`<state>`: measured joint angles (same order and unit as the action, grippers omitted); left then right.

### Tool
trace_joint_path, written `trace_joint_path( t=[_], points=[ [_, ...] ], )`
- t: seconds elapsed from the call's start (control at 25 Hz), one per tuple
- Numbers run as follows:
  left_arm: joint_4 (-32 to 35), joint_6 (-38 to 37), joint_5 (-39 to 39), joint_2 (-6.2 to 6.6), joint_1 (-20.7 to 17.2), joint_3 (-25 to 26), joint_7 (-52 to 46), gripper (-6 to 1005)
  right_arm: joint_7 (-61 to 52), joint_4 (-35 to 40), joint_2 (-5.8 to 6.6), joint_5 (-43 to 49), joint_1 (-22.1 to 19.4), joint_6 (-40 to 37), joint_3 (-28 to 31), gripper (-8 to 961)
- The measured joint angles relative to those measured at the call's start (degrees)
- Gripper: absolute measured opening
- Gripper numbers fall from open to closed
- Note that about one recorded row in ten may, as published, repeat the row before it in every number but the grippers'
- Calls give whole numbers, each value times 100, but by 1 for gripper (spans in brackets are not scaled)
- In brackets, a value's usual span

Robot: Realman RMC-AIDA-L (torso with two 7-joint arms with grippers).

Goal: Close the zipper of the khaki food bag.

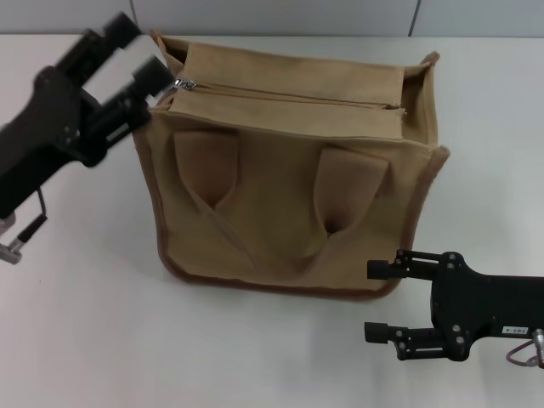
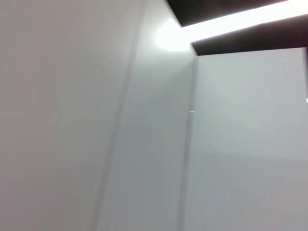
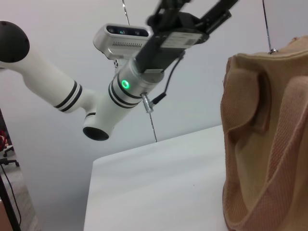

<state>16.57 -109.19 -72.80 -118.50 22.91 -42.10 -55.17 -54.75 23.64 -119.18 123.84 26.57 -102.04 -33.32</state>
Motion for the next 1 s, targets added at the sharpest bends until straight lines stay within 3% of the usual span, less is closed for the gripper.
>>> trace_joint_path(
  t=[0.16, 0.2, 0.36, 0.4, 0.44, 0.52, 0.68, 0.72, 0.96, 1.0],
  points=[
    [-7, 389, 210, 20, -88, 6, 248, 812, 0, 0, 0, 0, -6, -12, 1, 777],
    [33, 780, 250, 61, -156, 11, 432, 812, 0, 0, 1, 0, -6, -22, 2, 777],
    [52, 1216, 216, 179, -186, 0, 586, 812, 0, 0, 6, 0, -6, -31, 3, 777],
    [53, 1458, 160, 299, -197, -23, 644, 812, 0, 0, 7, 0, -5, -32, 1, 777],
    [53, 1458, 160, 299, -197, -23, 644, 812, 0, 0, 7, 0, -5, -32, 1, 777],
    [63, 1660, 76, 431, -220, -31, 660, 813, 0, 0, 8, 0, -3, -36, 1, 777],
    [100, 1725, -19, 470, -234, -32, 661, 813, -2, 0, 9, 0, -3, -43, 1, 777],
    [289, 1846, -742, 584, -213, -37, 631, 813, -6, 0, 9, 0, -3, -44, 3, 777],
    [429, 1767, -1202, 591, -178, -37, 648, 813, -28, 0, 9, 0, -3, -44, 5, 777],
    [564, 1860, -1493, 517, -70, -33, 764, 813, -35, 0, 9, 0, -3, -45, -8, 778]
  ],
)
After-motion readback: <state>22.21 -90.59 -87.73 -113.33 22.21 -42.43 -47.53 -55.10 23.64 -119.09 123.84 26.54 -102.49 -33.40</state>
